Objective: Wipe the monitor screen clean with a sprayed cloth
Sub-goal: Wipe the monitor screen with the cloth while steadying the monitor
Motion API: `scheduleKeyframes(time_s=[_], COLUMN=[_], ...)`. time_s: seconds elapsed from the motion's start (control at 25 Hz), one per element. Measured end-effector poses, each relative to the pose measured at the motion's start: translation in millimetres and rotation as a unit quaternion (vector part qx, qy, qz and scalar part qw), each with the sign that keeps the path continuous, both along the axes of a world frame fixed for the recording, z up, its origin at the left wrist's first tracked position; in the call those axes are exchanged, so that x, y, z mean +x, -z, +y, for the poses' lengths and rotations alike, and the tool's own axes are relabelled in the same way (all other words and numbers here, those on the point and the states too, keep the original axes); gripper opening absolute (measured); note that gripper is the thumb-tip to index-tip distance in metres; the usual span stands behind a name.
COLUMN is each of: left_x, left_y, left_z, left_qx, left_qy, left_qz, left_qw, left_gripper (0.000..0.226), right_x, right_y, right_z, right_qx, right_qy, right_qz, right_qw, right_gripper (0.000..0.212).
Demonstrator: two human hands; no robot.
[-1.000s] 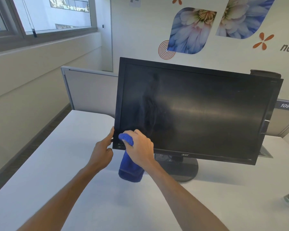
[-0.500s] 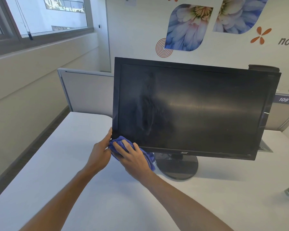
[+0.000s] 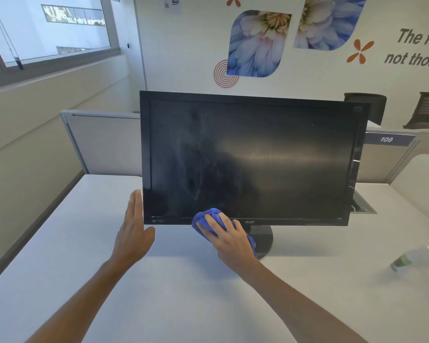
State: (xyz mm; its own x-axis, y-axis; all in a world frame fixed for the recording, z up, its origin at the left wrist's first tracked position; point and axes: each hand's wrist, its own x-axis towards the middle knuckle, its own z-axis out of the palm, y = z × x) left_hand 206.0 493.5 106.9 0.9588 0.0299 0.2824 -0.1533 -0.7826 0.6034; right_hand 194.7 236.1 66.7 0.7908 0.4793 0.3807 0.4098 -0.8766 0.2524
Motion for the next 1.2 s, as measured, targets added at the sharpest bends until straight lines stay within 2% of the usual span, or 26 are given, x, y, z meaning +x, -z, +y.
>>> scheduleKeyframes(time_s=[0.16, 0.44, 0.92, 1.12, 1.2], left_x=[3, 8, 13, 14, 15], left_y=[3, 9, 13, 14, 13], left_z=[-9, -36, -53, -52, -52], left_qx=[0.071, 0.104, 0.099, 0.047, 0.019], left_qy=[0.005, -0.05, -0.095, -0.08, -0.074], left_qz=[-0.047, -0.019, -0.016, -0.015, -0.021], left_qw=[0.996, 0.993, 0.99, 0.996, 0.997], left_gripper=[0.104, 0.103, 0.1, 0.1, 0.099], right_x=[-12, -28, -48, -52, -55], right_y=[-2, -10, -17, -22, -24], right_z=[-45, -130, -236, -265, -269], right_qx=[0.025, 0.052, 0.077, 0.093, 0.144], right_qy=[0.052, 0.149, 0.283, 0.335, 0.352], right_qz=[0.008, 0.005, -0.009, -0.016, -0.023], right_qw=[0.998, 0.988, 0.956, 0.937, 0.925], right_gripper=[0.072, 0.066, 0.058, 0.053, 0.053])
